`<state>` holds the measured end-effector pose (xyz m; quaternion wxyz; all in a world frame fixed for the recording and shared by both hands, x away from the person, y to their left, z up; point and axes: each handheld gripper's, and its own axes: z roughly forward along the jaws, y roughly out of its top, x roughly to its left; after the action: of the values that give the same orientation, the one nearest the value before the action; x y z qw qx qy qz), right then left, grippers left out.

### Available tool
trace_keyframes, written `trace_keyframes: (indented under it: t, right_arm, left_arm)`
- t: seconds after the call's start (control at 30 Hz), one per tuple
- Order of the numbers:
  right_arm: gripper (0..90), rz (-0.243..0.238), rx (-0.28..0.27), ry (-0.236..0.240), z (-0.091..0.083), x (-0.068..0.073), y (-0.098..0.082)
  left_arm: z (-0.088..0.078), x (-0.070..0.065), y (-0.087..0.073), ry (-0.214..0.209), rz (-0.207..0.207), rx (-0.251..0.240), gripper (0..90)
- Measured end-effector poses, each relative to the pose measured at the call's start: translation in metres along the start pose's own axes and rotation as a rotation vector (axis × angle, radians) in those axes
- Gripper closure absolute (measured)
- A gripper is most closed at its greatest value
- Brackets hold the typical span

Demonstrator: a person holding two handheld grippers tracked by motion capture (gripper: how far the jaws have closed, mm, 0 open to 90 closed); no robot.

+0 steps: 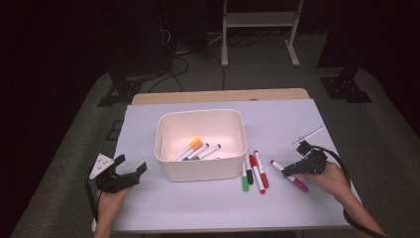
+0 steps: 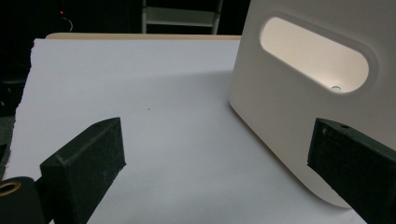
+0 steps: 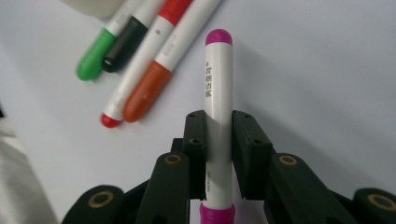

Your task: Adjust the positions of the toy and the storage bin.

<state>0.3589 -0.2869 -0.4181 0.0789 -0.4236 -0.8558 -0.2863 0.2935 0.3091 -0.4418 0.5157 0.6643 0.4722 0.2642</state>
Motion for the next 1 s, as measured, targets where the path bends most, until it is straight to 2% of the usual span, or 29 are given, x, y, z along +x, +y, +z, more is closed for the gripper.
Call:
trace_keyframes:
  t: [0.2, 0.37, 0.53, 0.57, 0.63, 0.77, 1.0]
  right_arm:
    - [75.3, -0.035, -0.020, 0.048, -0.028, 0.013, 0.014]
    - [75.3, -0.108, -0.011, 0.074, -0.051, 0.036, 0.047]
    - [75.3, -0.209, -0.010, 0.102, -0.070, 0.072, 0.090]
    - [75.2, -0.228, -0.003, 0.095, -0.072, 0.079, 0.098]
    - [75.3, -0.259, 0.000, 0.122, -0.075, 0.093, 0.112]
    - [75.3, -0.311, 0.012, 0.144, -0.075, 0.117, 0.137]
    - [75.3, -0.391, 0.062, 0.161, -0.057, 0.144, 0.168]
  left_arm:
    - [0.000, 0.000, 0.000, 0.002, 0.002, -0.001, 2.6]
    - [0.001, 0.000, 0.001, 0.000, 0.003, 0.002, 2.6]
    - [0.002, 0.000, 0.000, -0.002, 0.001, -0.001, 2.6]
    - [0.002, 0.000, 0.000, -0.003, 0.002, 0.000, 2.6]
    - [0.002, 0.000, 0.000, -0.003, -0.002, -0.003, 2.6]
    - [0.002, 0.000, 0.001, -0.007, -0.003, -0.003, 2.6]
    - [0.002, 0.001, 0.001, -0.007, -0.001, -0.005, 2.6]
